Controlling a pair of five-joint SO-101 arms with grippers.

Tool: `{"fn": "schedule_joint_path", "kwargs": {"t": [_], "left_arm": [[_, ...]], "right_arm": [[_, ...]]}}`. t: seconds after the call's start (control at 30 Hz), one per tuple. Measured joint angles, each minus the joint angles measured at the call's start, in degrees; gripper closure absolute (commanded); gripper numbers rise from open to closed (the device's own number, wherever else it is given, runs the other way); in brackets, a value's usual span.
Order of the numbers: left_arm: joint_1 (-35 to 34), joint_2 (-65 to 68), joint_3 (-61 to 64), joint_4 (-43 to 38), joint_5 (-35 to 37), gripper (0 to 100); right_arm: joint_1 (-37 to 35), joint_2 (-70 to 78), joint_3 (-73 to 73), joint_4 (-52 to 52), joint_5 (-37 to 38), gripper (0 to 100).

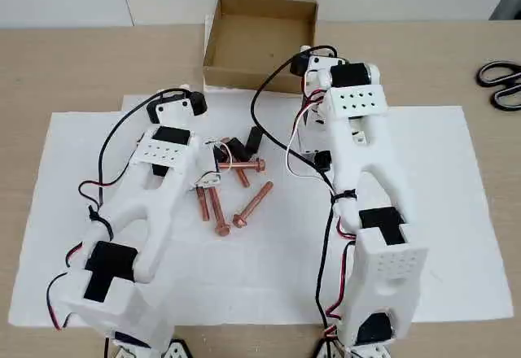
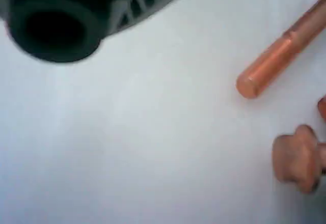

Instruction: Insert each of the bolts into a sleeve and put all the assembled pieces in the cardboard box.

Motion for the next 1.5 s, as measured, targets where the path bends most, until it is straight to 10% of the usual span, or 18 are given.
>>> {"fn": "schedule_joint_path", "kwargs": {"t": [1.5], "left_arm": [[0.0, 3.9, -6.9, 6.3, 0.0, 100]], "right_arm": [[0.0, 0.0, 0.0, 0.0, 0.0, 99.5]]}}
